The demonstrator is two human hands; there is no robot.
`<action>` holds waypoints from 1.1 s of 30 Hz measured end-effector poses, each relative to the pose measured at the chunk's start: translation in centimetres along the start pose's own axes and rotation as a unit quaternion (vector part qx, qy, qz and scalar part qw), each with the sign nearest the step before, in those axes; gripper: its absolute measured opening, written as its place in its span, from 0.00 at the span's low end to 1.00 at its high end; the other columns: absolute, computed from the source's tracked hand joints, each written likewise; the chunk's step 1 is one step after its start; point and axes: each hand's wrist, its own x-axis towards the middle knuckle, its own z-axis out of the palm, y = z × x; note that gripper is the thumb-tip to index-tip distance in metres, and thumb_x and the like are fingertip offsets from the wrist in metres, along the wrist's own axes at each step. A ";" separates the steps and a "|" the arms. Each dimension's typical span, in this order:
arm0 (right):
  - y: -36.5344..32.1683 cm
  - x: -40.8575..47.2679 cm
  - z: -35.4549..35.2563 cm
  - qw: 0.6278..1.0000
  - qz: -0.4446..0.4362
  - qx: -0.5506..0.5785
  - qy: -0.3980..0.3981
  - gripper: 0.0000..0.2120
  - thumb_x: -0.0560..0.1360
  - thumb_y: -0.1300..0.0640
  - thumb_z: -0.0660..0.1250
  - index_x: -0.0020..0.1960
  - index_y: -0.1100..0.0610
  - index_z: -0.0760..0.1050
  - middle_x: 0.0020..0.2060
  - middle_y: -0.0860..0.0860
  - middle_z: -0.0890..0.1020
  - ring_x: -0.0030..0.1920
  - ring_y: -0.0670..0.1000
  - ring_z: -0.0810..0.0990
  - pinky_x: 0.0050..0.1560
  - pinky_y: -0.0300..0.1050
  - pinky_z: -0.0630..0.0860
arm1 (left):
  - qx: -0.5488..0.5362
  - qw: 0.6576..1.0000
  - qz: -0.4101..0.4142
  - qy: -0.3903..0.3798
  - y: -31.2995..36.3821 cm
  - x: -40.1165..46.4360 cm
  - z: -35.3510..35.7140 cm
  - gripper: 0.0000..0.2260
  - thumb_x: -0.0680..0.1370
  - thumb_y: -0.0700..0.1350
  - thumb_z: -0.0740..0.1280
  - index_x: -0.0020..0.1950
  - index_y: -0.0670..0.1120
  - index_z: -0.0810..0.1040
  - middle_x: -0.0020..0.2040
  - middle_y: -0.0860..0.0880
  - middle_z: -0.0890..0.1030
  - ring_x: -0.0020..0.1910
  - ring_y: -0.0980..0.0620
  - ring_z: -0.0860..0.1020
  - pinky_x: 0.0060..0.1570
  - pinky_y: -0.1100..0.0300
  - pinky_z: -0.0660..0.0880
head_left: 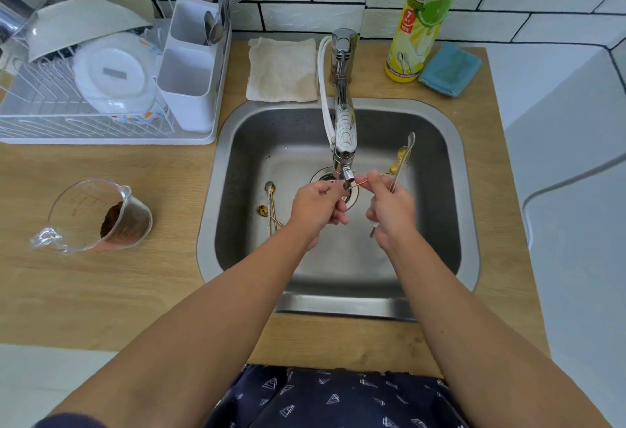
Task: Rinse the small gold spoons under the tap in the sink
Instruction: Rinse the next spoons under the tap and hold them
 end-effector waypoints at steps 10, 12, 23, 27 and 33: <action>-0.1 -0.2 0.3 0.999 0.007 0.036 -0.014 0.10 0.82 0.53 0.70 0.42 0.54 0.77 0.46 0.53 0.89 0.20 0.43 0.60 0.22 0.37 0.59 | -0.085 0.995 -0.046 -0.033 0.9 0.1 -0.3 0.05 0.83 0.43 0.67 0.52 0.41 0.78 0.38 0.45 0.86 0.37 0.51 0.86 0.34 0.63 0.80; -0.1 -0.3 0.3 0.999 0.006 0.038 -0.012 0.10 0.81 0.53 0.70 0.42 0.54 0.77 0.48 0.54 0.89 0.21 0.43 0.60 0.23 0.38 0.59 | -0.124 0.988 -0.069 -0.062 0.9 0.1 -0.5 0.06 0.84 0.42 0.64 0.54 0.40 0.78 0.40 0.45 0.87 0.41 0.51 0.87 0.38 0.63 0.81; 0.2 -0.6 0.2 1.000 0.004 0.022 -0.006 0.09 0.79 0.52 0.73 0.43 0.54 0.77 0.47 0.54 0.89 0.22 0.44 0.59 0.22 0.38 0.59 | -0.104 0.991 -0.090 0.003 -0.1 0.2 -0.3 0.09 0.81 0.47 0.70 0.51 0.42 0.80 0.30 0.49 0.75 0.22 0.58 0.69 0.24 0.66 0.71; 0.2 -0.5 0.2 0.999 0.015 0.022 0.036 0.10 0.78 0.50 0.74 0.40 0.53 0.82 0.46 0.52 0.89 0.23 0.45 0.58 0.22 0.38 0.60 | 0.243 0.966 0.080 -0.030 -0.1 -0.2 -0.4 0.05 0.84 0.47 0.64 0.50 0.49 0.77 0.36 0.51 0.77 0.24 0.62 0.73 0.29 0.71 0.70; 0.2 -1.1 1.0 0.999 0.031 0.021 0.039 0.11 0.77 0.50 0.75 0.37 0.53 0.84 0.45 0.54 0.89 0.23 0.45 0.60 0.23 0.39 0.60 | 0.203 0.979 0.019 -0.012 0.4 0.0 -1.3 0.21 0.83 0.57 0.61 0.35 0.47 0.78 0.26 0.52 0.75 0.24 0.57 0.69 0.30 0.61 0.67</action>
